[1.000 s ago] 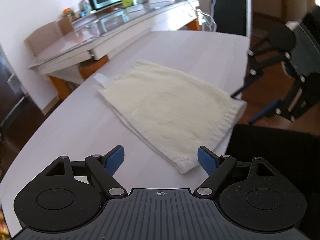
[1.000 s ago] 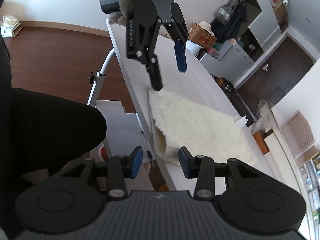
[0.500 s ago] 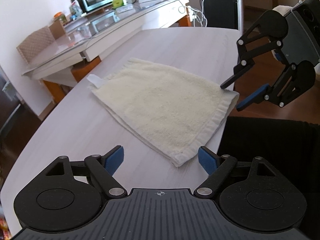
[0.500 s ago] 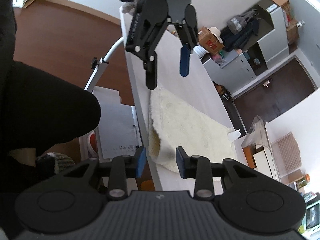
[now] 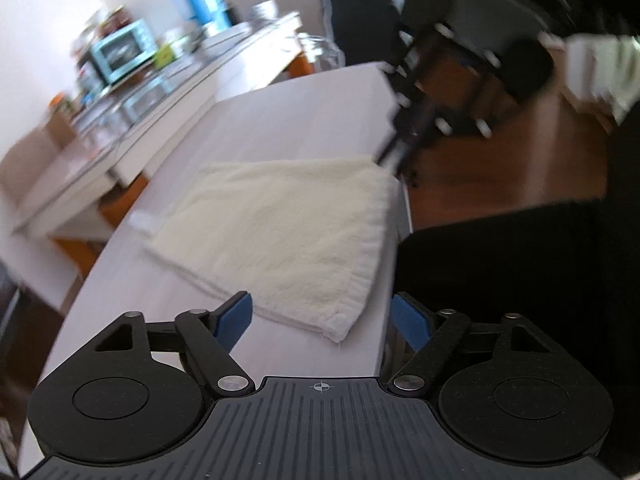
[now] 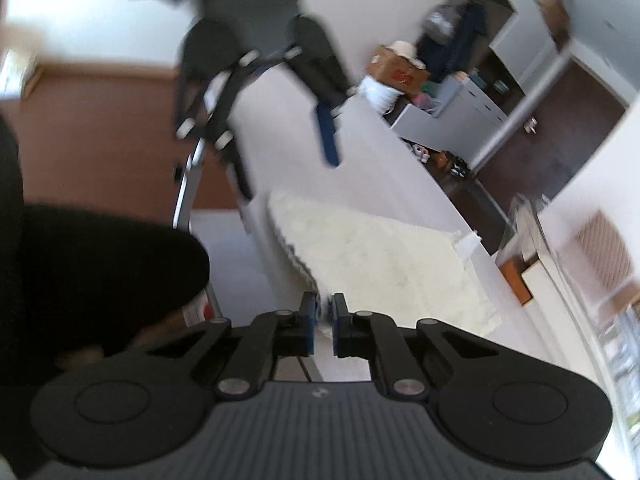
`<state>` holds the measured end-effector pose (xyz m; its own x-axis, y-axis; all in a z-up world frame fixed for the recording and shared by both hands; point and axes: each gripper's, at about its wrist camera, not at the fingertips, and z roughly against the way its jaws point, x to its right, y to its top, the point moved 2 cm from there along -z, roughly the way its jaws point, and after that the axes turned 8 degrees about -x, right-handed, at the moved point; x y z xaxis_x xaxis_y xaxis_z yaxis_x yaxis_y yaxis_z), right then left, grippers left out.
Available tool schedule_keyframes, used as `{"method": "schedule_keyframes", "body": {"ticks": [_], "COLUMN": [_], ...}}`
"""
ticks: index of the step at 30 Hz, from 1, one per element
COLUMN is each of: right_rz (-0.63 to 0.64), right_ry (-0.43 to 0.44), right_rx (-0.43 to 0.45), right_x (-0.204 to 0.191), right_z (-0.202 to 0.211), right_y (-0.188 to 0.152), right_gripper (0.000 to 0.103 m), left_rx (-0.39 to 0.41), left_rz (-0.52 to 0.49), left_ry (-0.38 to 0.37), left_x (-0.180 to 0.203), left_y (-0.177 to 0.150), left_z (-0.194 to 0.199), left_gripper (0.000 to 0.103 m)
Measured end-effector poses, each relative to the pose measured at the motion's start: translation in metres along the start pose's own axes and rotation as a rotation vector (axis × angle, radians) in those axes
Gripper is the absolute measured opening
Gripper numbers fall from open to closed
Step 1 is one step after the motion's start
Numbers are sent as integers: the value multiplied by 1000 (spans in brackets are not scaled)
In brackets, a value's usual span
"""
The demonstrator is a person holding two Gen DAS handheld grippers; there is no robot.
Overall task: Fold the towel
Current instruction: 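Move both grippers to the long edge of the folded towel, then grasp the towel edge with the left gripper while the right gripper grasps it further along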
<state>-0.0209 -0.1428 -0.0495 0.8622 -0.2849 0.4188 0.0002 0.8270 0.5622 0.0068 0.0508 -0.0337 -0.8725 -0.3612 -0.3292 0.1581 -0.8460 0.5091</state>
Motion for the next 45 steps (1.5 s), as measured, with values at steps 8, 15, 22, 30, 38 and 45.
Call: {"method": "schedule_keyframes", "body": {"ticks": [8,15,22,30,38,45], "right_rz": [-141,-213,-232,-273,-351,-376], "right_ry": [58,83,94,121,142,124], "right_rx": [54,67,71,87,135,162], "right_x": [29,43,42,45,63,95], "right_z": [18,24,25,31,41,35], "right_y": [0,-3,-8,-16,-21,-17], "right_gripper": [9,9,9,9,8,8], "left_rx": [10,11,-10,-4,23,23], "left_rz": [-168,-259,-218,-47,38,134], "left_ry": [17,32,3,-130,-143,-86], "left_x": [16,29,28,2,-21,-53], "left_y": [9,10,9,20,34,49], "left_z": [-17,-22,-15,2,10,8], "left_gripper": [54,35,10,10,10,9]}}
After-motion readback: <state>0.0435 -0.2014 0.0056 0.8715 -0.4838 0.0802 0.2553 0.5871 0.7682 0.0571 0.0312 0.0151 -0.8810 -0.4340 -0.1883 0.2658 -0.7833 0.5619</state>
